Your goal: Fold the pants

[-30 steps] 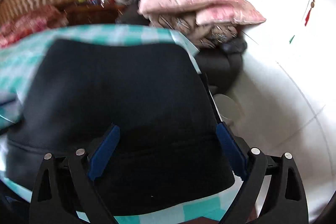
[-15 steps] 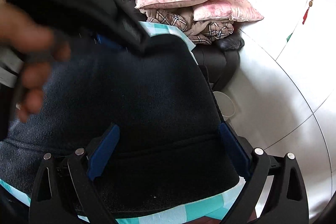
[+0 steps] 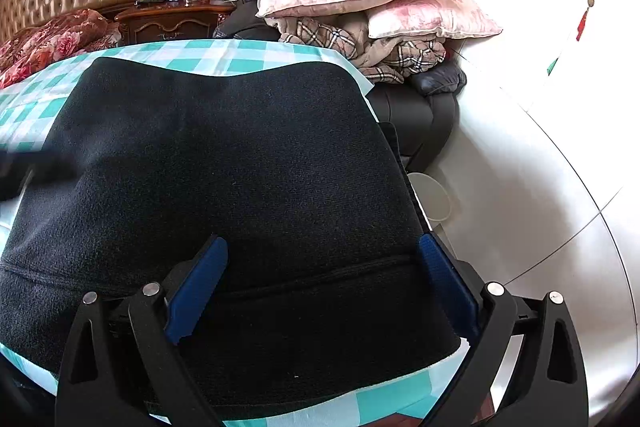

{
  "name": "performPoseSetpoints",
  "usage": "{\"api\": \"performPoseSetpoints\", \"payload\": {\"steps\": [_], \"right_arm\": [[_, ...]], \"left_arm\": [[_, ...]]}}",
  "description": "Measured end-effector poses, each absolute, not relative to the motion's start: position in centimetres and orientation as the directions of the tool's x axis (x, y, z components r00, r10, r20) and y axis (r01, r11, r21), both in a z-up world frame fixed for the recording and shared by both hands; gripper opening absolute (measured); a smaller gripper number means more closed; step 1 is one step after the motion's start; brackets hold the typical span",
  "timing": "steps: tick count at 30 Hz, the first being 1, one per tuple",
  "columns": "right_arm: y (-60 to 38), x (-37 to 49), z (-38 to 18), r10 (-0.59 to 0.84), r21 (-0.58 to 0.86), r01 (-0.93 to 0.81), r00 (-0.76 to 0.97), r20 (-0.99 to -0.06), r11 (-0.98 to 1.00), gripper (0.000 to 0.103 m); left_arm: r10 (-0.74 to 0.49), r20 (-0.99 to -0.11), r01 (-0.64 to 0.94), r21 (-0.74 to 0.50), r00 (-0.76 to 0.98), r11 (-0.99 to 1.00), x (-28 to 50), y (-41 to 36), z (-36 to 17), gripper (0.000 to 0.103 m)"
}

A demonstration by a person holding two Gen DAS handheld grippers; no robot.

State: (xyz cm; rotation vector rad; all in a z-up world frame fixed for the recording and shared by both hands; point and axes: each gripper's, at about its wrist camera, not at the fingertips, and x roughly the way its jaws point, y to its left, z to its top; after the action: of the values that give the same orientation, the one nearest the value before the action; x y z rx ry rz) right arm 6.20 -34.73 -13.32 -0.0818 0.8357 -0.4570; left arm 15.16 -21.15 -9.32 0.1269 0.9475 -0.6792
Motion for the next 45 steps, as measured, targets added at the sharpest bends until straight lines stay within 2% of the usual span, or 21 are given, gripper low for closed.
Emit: {"api": "performPoseSetpoints", "payload": {"steps": [3, 5, 8, 11, 12, 15, 18, 19, 24, 29, 33, 39, 45], "right_arm": [[-34.7, 6.4, -13.3, -0.424, -0.252, 0.357, 0.572, -0.703, 0.899, 0.094], [-34.6, 6.4, -13.3, -0.428, -0.255, 0.36, 0.567, -0.704, 0.897, 0.094], [-34.5, 6.4, -13.4, -0.429, -0.257, 0.361, 0.563, -0.706, 0.897, 0.094], [-34.4, 6.6, -13.5, -0.43, -0.26, 0.36, 0.558, -0.71, 0.896, 0.094], [-34.3, 6.6, -13.6, -0.431, -0.261, 0.36, 0.557, -0.71, 0.895, 0.094], [-34.3, 6.7, -13.5, -0.433, -0.263, 0.362, 0.553, -0.712, 0.894, 0.095], [-34.3, 6.7, -13.6, -0.434, -0.263, 0.364, 0.55, -0.713, 0.893, 0.095], [-34.3, 6.7, -13.5, -0.435, -0.263, 0.365, 0.549, -0.713, 0.893, 0.095], [-34.2, 6.7, -13.5, -0.442, -0.272, 0.365, 0.547, -0.711, 0.89, 0.095], [-34.0, 6.3, -13.3, -0.469, -0.276, 0.4, 0.547, -0.694, 0.874, 0.097], [-33.7, 6.0, -13.3, -0.492, -0.279, 0.432, 0.529, -0.692, 0.857, 0.097], [-33.7, 5.6, -13.1, -0.494, -0.272, 0.447, 0.517, -0.699, 0.852, 0.097], [-34.2, 5.3, -12.9, -0.489, -0.248, 0.473, 0.5, -0.715, 0.846, 0.097]], "left_arm": [[-0.449, -0.804, 0.598, -0.149, 0.39, 0.787, 13.4, -20.3, -11.0, 0.036], [-0.443, -0.8, 0.598, -0.136, 0.403, 0.79, 13.1, -20.0, -10.8, 0.04], [-0.483, -0.792, 0.555, -0.226, 0.374, 0.8, 13.9, -18.8, -10.6, 0.053], [-0.5, -0.787, 0.536, -0.263, 0.362, 0.802, 14.0, -18.2, -10.6, 0.067], [-0.491, -0.788, 0.533, -0.251, 0.372, 0.808, 13.9, -18.2, -10.5, 0.077], [-0.434, -0.796, 0.515, -0.184, 0.422, 0.837, 13.7, -18.6, -9.8, 0.084], [-0.403, -0.749, 0.478, -0.131, 0.527, 0.868, 13.8, -18.8, -8.5, 0.101], [-0.413, -0.73, 0.484, -0.129, 0.544, 0.865, 14.0, -18.9, -8.3, 0.101], [-0.443, -0.771, 0.552, -0.144, 0.458, 0.822, 15.5, -20.0, -10.0, 0.101], [-0.492, -0.756, 0.63, -0.137, 0.433, 0.764, 15.0, -20.0, -11.2, 0.101], [-0.536, -0.756, 0.624, -0.222, 0.375, 0.75, 15.7, -19.0, -12.3, 0.101], [-0.515, -0.756, 0.632, -0.177, 0.404, 0.754, 14.6, -19.3, -12.4, 0.101], [-0.518, -0.758, 0.626, -0.189, 0.397, 0.757, 14.7, -19.3, -12.4, 0.101]]}}
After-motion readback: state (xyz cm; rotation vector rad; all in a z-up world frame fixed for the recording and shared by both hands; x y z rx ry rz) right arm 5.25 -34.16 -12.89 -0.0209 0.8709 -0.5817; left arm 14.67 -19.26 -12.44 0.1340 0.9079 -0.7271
